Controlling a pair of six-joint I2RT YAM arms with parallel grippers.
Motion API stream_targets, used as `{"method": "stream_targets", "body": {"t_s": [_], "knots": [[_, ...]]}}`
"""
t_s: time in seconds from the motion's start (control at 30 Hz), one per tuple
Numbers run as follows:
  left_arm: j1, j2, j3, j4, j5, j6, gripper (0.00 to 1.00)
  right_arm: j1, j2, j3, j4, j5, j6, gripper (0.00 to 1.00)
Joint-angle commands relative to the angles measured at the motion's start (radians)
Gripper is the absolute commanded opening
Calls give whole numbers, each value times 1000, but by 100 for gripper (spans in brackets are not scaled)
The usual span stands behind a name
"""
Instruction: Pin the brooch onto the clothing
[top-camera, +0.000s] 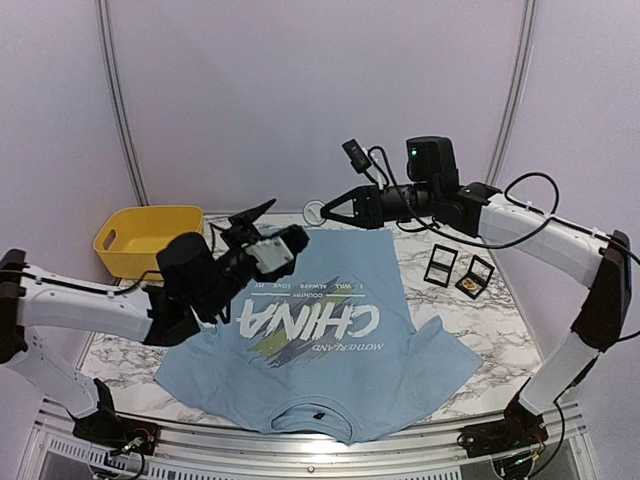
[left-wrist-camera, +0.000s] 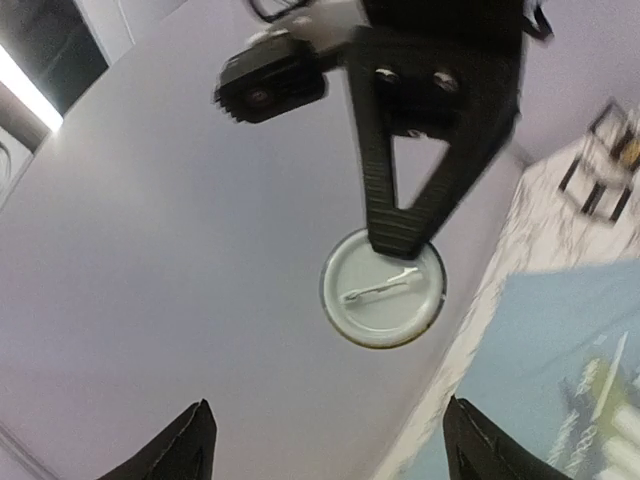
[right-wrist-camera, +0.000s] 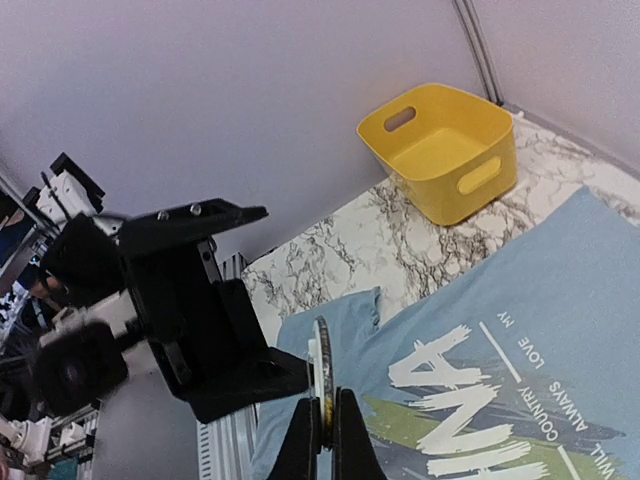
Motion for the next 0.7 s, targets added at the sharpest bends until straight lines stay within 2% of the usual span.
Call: {"method": "stream_targets", "body": {"t_s": [0.0, 0.27, 0.4, 0.47, 0.6, 0.67], "knots": [[78, -157, 57, -489, 394, -657, 80, -2, -82, -32, 29, 5, -144, 0], [152, -174, 169, -545, 817, -1039, 64, 16, -185, -143, 248, -76, -168, 0], [159, -150, 226, -545, 851, -1113, 59, 30, -210, -178, 310, -80, -168, 0], [162, -141, 247, -544, 852, -1154, 52, 33, -218, -188, 329, -79, -170, 0], [161, -124, 275, -542, 856, -1185, 31, 38, -226, -198, 346, -77, -166, 0], [162, -112, 280, -542, 853, -1188, 26, 42, -226, -199, 347, -78, -169, 0]]}}
